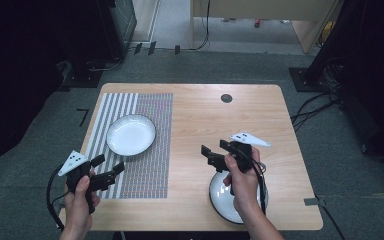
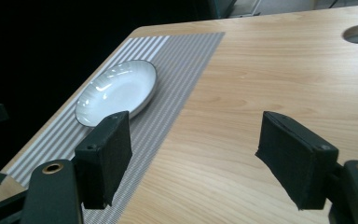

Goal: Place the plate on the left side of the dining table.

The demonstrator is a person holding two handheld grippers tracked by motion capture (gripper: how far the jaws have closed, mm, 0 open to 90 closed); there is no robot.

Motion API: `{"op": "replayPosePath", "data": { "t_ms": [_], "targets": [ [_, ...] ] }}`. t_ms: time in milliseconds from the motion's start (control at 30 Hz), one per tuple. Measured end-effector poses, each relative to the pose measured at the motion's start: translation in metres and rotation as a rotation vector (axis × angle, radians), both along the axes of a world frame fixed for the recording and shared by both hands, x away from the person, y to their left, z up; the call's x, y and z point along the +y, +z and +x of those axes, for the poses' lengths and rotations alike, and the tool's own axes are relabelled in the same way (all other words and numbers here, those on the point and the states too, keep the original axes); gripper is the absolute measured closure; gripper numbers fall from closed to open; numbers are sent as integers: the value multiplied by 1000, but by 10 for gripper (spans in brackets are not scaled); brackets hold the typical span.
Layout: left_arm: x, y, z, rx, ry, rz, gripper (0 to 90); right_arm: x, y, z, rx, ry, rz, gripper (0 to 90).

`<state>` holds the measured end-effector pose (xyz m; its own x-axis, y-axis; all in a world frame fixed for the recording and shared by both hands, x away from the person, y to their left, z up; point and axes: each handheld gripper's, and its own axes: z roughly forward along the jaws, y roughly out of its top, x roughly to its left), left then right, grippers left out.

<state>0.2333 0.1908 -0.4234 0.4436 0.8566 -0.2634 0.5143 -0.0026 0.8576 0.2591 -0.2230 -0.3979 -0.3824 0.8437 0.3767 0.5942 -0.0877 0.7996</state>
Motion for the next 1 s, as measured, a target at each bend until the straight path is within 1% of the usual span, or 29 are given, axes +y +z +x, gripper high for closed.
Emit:
{"op": "replayPosePath", "data": {
  "t_ms": [100,167,200,233,267,300,333,467,567,600,633,667,733,800,867,933,1000],
  "targets": [
    [1,-6,-5,-16,7,-17,152,-15,-5,-8,-11,-15,-18,257],
    [1,-9,-8,-24,10,-14,151,-31,-12,-15,-9,-30,-26,257],
    [2,-11,-9,-28,11,-12,151,-36,-14,-17,-8,-34,-26,263],
    [2,-12,-10,-31,13,-10,151,-36,-14,-17,-8,-34,-26,263],
    [2,-14,-11,-36,15,-6,148,-46,-19,-22,-9,-37,-23,265],
    [3,-15,-12,-36,14,-4,147,-51,-22,-24,-7,-42,-23,267],
    [4,-17,-13,-37,14,-7,147,-51,-22,-24,-7,-42,-23,267],
    [5,-23,-16,-48,7,7,140,-68,-36,-34,-12,-57,-36,266],
    [8,-27,-18,-50,14,12,140,-79,-45,-39,-2,-72,-32,267],
    [9,-29,-19,-53,16,15,139,-88,-50,-42,3,-80,-32,273],
    [11,-31,-19,-56,18,21,139,-88,-50,-42,3,-80,-32,273],
    [13,-33,-20,-54,23,23,137,-92,-53,-44,-1,-85,-36,274],
    [19,-39,-20,-46,30,19,135,-101,-58,-47,-2,-99,-37,277],
    [25,-45,-20,-37,50,11,135,-110,-65,-51,10,-112,-27,277],
    [30,-49,-19,-32,63,10,136,-117,-69,-53,18,-125,-27,277],
    [35,-53,-20,-35,72,15,136,-126,-72,-57,26,-140,-37,278],
    [40,-56,-21,-38,80,33,136,-133,-75,-60,28,-149,-50,281]
  ]
}}
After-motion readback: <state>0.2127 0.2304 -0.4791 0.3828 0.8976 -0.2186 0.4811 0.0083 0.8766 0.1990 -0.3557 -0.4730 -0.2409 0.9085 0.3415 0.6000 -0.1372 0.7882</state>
